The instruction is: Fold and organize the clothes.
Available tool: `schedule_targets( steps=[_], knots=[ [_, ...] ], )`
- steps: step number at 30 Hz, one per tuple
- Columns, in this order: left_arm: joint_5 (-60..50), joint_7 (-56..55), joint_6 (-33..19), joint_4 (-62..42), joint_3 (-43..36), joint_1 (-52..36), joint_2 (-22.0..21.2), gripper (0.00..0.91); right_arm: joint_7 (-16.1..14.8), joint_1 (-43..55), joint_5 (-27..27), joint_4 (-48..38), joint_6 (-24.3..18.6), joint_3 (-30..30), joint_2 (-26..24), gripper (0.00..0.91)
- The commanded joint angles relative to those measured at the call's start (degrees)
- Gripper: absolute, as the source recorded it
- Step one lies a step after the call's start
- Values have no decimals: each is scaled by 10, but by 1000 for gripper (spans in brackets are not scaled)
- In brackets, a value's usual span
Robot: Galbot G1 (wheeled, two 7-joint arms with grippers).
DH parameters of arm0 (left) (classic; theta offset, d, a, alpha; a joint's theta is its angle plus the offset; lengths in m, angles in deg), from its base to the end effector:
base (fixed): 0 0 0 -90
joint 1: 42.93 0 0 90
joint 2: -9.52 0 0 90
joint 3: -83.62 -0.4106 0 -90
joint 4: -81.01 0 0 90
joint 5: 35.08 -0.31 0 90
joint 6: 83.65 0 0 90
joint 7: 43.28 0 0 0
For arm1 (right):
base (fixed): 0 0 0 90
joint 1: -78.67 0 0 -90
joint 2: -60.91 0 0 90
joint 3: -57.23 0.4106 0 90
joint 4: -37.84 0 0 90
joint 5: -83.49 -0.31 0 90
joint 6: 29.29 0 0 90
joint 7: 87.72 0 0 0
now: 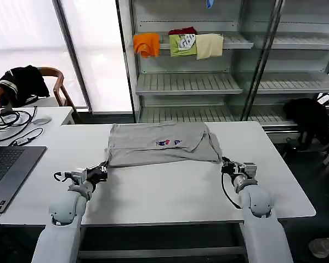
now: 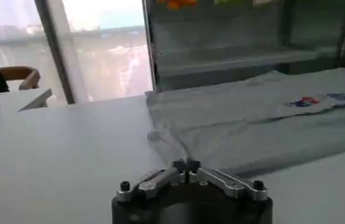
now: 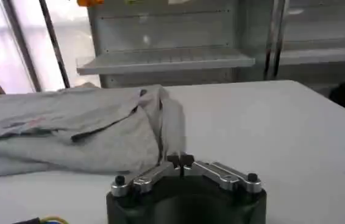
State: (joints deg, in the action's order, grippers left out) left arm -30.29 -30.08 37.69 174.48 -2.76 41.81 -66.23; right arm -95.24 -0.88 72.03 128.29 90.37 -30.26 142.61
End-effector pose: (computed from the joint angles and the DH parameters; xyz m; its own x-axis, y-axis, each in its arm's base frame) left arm 0.3419 0.1154 -0.3451 -0.9145 0.1015 0.3917 0.1398 0.9877 0.0705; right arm 0.3775 -0.0724 -0.3391 -0.9449 -0.1210 0.3041 -0.0938 0.9903 0.1025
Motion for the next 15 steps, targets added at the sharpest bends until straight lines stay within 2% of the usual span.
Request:
schedule_targets(
  steps=[1, 2, 4, 7, 11, 15],
  knots=[
    [0, 6, -7, 3, 2, 5, 3, 0, -25, 8, -11, -29, -37, 0, 4, 353],
    [0, 7, -8, 3, 2, 5, 3, 0, -25, 9, -1, -33, -31, -2, 5, 0],
    [0, 7, -9, 2, 2, 4, 3, 0, -27, 10, 37, -42, -5, -6, 6, 0],
    [0, 7, -9, 1, 2, 3, 2, 0, -13, 12, 57, -63, 14, -12, 13, 0],
    [0, 8, -11, -1, 2, 3, 2, 0, -4, 9, 53, -65, 14, -13, 19, 0],
    [1, 9, -13, -4, 2, 1, 3, 0, -13, 7, 18, -52, 10, -11, 16, 0]
  ],
)
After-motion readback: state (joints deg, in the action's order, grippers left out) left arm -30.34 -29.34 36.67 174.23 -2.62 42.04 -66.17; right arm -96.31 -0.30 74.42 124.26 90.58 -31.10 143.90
